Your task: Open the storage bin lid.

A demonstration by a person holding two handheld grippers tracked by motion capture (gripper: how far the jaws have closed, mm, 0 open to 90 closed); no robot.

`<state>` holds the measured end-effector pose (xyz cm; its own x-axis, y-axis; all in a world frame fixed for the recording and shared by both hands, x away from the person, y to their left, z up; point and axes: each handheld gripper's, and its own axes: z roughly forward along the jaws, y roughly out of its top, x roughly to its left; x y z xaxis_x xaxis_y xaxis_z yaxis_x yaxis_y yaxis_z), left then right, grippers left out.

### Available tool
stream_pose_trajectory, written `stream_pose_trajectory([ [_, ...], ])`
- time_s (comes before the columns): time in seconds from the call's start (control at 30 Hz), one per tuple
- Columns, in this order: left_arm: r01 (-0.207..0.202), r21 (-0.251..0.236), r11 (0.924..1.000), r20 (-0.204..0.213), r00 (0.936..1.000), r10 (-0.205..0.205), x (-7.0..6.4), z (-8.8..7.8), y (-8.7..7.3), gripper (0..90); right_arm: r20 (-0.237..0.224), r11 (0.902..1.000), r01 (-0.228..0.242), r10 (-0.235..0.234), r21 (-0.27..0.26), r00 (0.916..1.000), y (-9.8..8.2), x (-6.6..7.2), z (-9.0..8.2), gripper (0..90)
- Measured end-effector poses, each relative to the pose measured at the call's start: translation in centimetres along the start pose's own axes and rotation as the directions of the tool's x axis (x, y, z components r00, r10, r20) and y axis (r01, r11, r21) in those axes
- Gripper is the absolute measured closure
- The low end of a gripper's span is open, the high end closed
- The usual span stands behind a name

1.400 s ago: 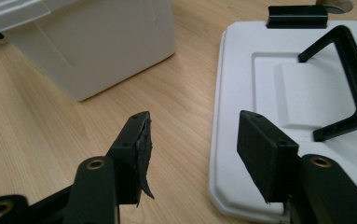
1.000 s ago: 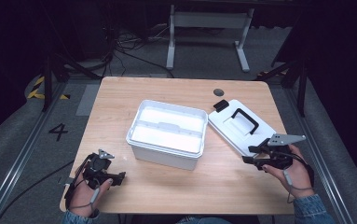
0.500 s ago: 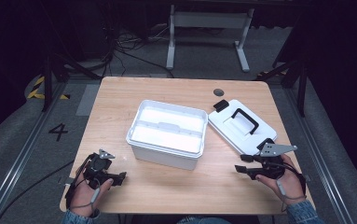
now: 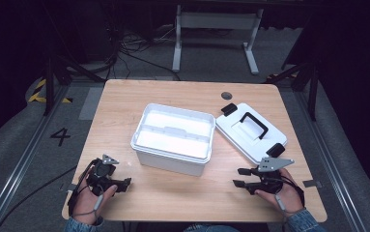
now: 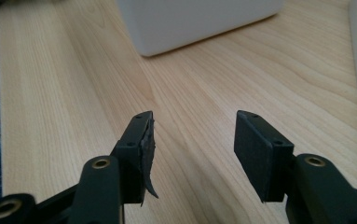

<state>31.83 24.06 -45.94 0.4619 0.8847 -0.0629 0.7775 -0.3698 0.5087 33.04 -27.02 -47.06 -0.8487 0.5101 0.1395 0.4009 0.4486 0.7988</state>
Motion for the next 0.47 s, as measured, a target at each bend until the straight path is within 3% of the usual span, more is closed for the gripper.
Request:
stream_pose_trajectory([
  [0.23, 0.003, -0.009, 1.0, -0.006, 1.0, -0.003, -0.03, -0.06, -0.04, 16.9, 0.016, 0.9999, 0.008, -0.008, 0.012, 0.9998, -0.25, -0.13, 0.49, 47.8],
  [0.47, -0.028, -0.029, 0.9992, 0.013, 0.9995, 0.028, -0.36, -0.17, -0.01, 15.9, 0.034, 0.9999, 0.004, -0.004, 0.014, 0.9994, -0.37, -0.36, 0.67, 47.2],
])
